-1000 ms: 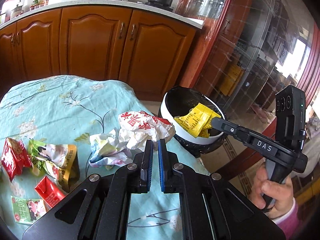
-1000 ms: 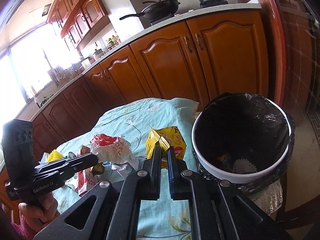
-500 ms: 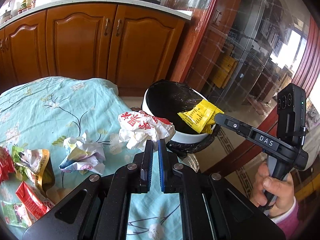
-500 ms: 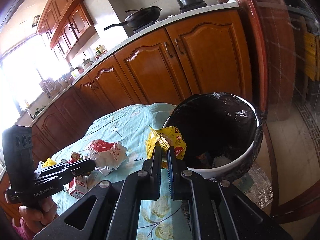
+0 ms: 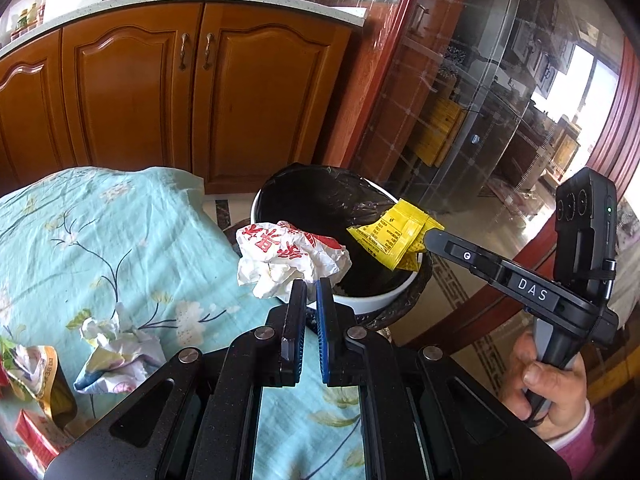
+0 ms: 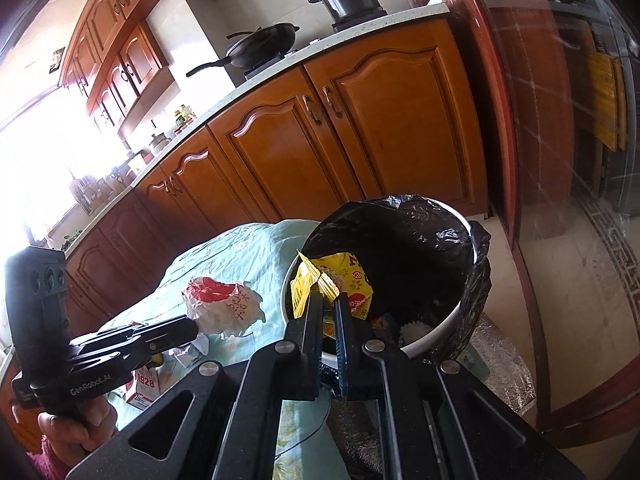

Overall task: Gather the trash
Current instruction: 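Carry the white paper and yellow packet over the bin with both grippers, then open the left gripper over the bin while the right gripper opens, releasing both items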

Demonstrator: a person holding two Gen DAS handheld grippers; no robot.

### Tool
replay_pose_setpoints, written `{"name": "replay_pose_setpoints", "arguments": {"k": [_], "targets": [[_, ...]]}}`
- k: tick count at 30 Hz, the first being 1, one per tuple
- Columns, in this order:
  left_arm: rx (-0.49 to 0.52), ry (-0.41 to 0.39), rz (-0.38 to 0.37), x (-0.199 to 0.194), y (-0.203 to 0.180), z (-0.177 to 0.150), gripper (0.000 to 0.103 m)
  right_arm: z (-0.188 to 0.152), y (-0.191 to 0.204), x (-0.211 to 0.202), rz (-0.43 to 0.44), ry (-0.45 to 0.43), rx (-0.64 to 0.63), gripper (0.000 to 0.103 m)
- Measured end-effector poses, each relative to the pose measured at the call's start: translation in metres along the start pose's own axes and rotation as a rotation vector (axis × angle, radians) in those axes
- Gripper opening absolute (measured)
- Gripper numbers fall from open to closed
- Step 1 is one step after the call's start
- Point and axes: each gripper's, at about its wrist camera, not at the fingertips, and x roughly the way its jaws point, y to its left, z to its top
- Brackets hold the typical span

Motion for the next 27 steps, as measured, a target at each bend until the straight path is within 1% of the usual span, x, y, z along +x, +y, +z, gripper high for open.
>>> {"name": "replay_pose_setpoints", "arguments": {"k": [9,13,18,21,27], "targets": [[0.026,0.026,-0.012,0.03,-0.01,0.023,0.005,0.012,-0.013,0.011,-0.018,0.001,0.007,0.006],[0.047,0.051,-0.007,0.046,-0.016,0.028,0.005,0.019,-0.017,0.019,-0.031,0.01,-0.003,0.006],[0.067,0.091,0.006,0.065,-0.019,0.031,0.005,0.024,-0.02,0.033,-0.085,0.044,-0.045,0.006],[0.062,0.114,0.01,0.073,-0.017,0.031,0.005,0.025,-0.022,0.041,-0.103,0.071,-0.065,0.006],[0.045,0.146,0.0,0.086,-0.016,0.035,0.005,0.026,-0.032,0.054,-0.106,0.113,-0.064,0.006]]}}
